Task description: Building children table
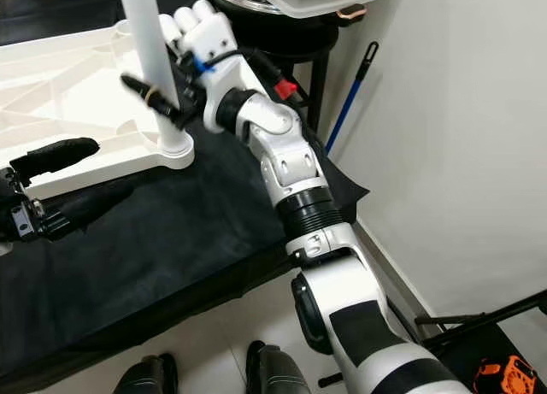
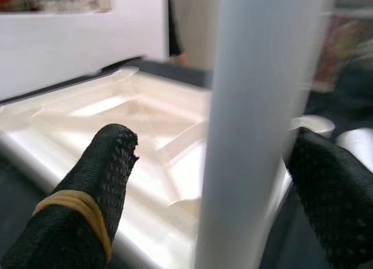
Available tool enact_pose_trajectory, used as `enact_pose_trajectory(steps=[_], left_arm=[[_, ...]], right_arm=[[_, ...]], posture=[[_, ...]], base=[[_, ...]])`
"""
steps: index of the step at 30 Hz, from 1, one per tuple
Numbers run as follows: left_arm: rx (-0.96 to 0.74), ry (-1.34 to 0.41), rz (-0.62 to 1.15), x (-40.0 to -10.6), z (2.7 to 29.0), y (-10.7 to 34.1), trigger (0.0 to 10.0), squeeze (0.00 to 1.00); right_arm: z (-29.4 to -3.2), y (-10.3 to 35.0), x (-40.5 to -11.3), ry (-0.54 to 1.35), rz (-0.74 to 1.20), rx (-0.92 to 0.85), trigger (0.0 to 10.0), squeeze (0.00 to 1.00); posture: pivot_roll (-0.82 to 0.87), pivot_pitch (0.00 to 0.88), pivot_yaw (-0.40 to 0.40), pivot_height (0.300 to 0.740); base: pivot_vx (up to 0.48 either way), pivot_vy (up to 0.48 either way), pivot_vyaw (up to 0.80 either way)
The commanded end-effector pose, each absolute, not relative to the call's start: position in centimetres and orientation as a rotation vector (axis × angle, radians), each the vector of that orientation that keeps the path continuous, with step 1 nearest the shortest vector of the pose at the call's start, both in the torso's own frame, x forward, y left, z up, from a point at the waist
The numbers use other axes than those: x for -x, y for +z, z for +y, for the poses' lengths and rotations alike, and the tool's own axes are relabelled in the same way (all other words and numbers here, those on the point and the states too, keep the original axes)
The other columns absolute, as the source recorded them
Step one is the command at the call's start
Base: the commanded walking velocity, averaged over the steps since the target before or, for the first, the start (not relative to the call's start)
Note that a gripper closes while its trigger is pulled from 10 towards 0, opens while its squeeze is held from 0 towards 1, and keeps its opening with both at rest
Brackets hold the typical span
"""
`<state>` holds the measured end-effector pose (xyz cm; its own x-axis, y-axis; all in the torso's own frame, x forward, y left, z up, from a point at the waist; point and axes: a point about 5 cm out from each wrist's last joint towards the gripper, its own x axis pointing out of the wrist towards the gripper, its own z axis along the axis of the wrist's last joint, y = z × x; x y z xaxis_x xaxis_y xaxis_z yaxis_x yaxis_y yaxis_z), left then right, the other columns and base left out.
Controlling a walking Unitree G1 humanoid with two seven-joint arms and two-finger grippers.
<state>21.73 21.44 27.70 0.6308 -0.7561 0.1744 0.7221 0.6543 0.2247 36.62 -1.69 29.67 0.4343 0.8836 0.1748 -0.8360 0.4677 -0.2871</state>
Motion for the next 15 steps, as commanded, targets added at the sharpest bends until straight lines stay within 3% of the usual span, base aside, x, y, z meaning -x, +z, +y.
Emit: enact_pose_trajectory(steps=[1,4,6,7,8,9,15], left_arm=[[-0.145,-0.862,-0.24,-21.5,21.3,27.6,10.0,0.0],[-0.145,-0.865,-0.237,-21.4,21.3,27.7,10.0,0.0],[-0.147,-0.866,-0.234,-21.4,21.3,27.7,10.0,0.0],[-0.147,-0.866,-0.234,-21.4,21.3,27.7,10.0,0.0],[-0.145,-0.868,-0.234,-21.4,21.3,27.7,10.0,0.0],[-0.145,-0.869,-0.234,-21.4,21.2,27.7,10.0,0.0],[-0.143,-0.877,-0.238,-21.2,21.0,27.8,10.0,0.0]], right_arm=[[-0.9,29.2,-36.3,1.154,-0.307,0.197,10.0,1.0],[-0.6,29.9,-36.6,1.19,-0.305,0.217,10.0,1.0],[-0.5,30.6,-36.9,1.221,-0.311,0.232,10.0,0.91],[-0.5,30.6,-36.9,1.221,-0.311,0.232,10.0,0.91],[-0.4,30.8,-37.1,1.238,-0.311,0.237,10.0,0.04],[-0.4,31.0,-37.2,1.247,-0.312,0.251,10.0,0.0],[-0.5,31.1,-37.5,1.283,-0.299,0.306,10.0,0.0]], posture=[[0.09,0.288,-0.088,0.74],[0.09,0.301,-0.09,0.74],[0.09,0.303,-0.095,0.74],[0.09,0.303,-0.095,0.74],[0.09,0.31,-0.096,0.74],[0.09,0.316,-0.099,0.74],[0.08,0.319,-0.106,0.74]], base=[[0.0,0.0,0.0],[0.0,0.0,0.0],[0.0,0.0,0.0],[0.0,0.0,0.0],[0.0,0.0,0.0],[0.0,0.0,0.0],[0.0,0.0,0.0]])
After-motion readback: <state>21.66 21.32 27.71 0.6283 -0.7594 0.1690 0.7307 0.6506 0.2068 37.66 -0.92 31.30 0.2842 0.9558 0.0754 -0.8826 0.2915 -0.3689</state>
